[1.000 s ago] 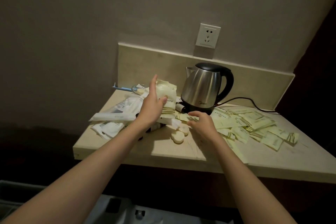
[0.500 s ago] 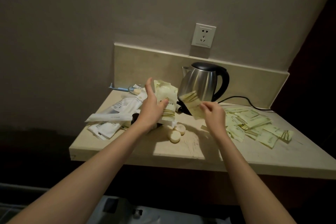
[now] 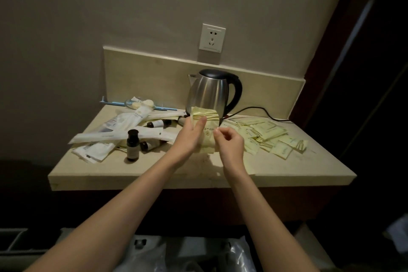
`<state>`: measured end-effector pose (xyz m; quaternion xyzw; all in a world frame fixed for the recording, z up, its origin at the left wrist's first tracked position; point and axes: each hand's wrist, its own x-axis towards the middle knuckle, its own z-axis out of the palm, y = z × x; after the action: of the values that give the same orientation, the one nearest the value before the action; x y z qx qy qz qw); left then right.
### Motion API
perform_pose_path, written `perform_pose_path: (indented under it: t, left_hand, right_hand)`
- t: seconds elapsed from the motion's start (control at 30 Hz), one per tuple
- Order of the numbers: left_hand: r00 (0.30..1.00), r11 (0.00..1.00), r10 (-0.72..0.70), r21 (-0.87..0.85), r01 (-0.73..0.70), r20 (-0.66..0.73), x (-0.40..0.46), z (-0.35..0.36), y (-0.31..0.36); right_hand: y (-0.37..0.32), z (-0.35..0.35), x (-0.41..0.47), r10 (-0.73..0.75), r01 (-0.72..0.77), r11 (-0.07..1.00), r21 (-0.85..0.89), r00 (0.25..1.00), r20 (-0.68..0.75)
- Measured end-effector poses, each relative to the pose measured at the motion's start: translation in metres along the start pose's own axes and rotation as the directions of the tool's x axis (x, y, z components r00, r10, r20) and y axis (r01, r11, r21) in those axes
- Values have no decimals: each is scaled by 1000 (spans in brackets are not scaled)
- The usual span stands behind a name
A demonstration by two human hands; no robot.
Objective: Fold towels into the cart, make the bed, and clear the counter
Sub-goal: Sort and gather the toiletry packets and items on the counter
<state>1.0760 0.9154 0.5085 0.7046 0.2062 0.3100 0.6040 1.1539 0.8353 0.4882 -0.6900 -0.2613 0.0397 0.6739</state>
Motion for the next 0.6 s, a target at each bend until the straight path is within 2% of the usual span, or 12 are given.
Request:
perform_pose_path:
  t: [0.17, 0.27, 0.37, 0.5, 0.6]
  left_hand:
    - [998, 995, 18, 104, -11, -66, 5, 7, -13]
    - [992, 990, 0, 140, 18, -129, 13, 9, -15]
    - [986, 986, 8, 164, 19, -164, 20, 12, -18]
    - [977, 966, 48, 257, 8, -208, 29, 10, -24]
    - [974, 964, 69, 266, -10, -214, 33, 6, -29]
  right_hand:
    - [15, -24, 5, 30, -25, 998, -52, 994, 107]
    - [34, -44, 16, 70, -45, 975, -219, 992, 107]
    - [53, -57, 33, 53, -5, 913, -407, 993, 109]
    - [65, -52, 57, 4, 71, 851, -520, 990, 142]
    - [69, -42, 72, -25, 151, 746, -649, 980, 199]
